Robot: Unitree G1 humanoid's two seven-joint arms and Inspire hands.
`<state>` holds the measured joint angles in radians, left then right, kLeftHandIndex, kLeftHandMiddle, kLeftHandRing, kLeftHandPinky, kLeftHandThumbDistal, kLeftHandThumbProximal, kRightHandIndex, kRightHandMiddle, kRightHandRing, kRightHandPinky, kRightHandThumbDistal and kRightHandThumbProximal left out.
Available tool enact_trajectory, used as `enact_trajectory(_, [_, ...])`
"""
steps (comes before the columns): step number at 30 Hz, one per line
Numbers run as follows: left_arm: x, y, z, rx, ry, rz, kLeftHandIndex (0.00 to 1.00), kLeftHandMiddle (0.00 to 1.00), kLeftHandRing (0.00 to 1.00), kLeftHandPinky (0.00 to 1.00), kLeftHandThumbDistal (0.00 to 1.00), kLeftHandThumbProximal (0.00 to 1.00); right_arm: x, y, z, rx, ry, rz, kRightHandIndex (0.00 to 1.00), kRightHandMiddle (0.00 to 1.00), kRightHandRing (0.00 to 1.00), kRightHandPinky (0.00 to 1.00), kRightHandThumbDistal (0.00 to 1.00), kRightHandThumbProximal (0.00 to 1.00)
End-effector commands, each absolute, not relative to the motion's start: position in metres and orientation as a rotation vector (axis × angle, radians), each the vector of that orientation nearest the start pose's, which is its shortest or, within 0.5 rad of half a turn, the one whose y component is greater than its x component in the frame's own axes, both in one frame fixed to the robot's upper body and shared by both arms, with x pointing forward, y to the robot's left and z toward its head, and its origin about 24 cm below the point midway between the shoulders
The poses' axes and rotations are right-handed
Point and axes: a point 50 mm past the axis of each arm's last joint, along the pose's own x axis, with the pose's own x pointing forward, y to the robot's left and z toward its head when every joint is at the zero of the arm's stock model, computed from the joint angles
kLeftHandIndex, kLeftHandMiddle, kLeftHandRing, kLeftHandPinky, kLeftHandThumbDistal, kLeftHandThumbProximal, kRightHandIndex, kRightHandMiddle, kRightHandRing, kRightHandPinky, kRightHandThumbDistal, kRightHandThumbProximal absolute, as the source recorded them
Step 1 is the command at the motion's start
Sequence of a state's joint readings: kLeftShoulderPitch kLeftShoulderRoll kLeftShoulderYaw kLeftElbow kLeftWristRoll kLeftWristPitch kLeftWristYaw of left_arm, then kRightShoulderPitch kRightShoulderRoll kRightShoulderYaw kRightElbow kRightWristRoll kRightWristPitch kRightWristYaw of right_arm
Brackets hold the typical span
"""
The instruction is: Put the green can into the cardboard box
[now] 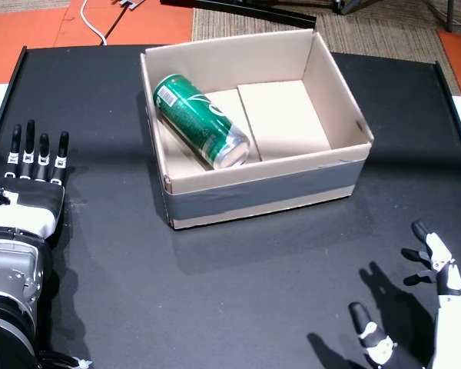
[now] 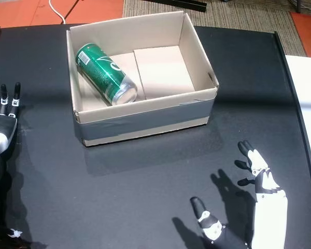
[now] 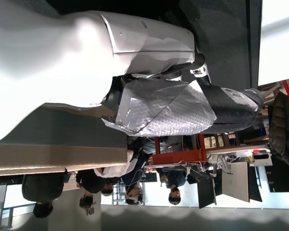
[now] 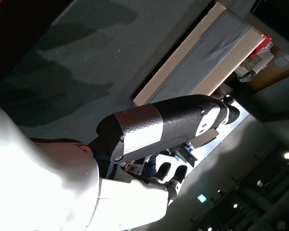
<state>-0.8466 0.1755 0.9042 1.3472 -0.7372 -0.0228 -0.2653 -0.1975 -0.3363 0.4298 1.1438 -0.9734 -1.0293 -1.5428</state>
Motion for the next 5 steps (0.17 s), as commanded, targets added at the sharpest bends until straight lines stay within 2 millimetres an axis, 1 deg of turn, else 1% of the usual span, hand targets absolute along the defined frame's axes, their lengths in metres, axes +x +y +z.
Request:
enact_trajectory(1, [0.3519,0.2195,0.0091,-1.282,0.123,0.356,0.61,0.32,0.47,0.8,0.64,0.98,0.1808,-0.1889,-0.0443,-0.598,-0.562,-0.252,0.45,0.68,0.8,0.9,0.89,0.73])
enact_trajectory(3, [0.3517,0.2198,0.0089,-1.285,0.123,0.355,0.61,0.32,0.46,0.78,0.64,0.96,0.1805,-0.1889,-0.0442,-0.586,-0.557,-0.249,0.44,0.68,0.8,0.89,0.93,0.73])
enact_trajectory(4, [0.3517,0.2198,0.0089,-1.288,0.123,0.356,0.61,0.31,0.45,0.77,0.64,0.96,0.1804,-0.189,-0.0441,-0.585,-0.557,-0.248,0.44,0.68,0.8,0.89,0.92,0.72])
enact_trajectory(5, [0.3517,0.2198,0.0089,-1.288,0.124,0.357,0.61,0.31,0.44,0.76,0.64,0.96,0.1806,-0.1892,-0.0442,-0.595,-0.561,-0.25,0.44,0.68,0.8,0.89,0.89,0.72])
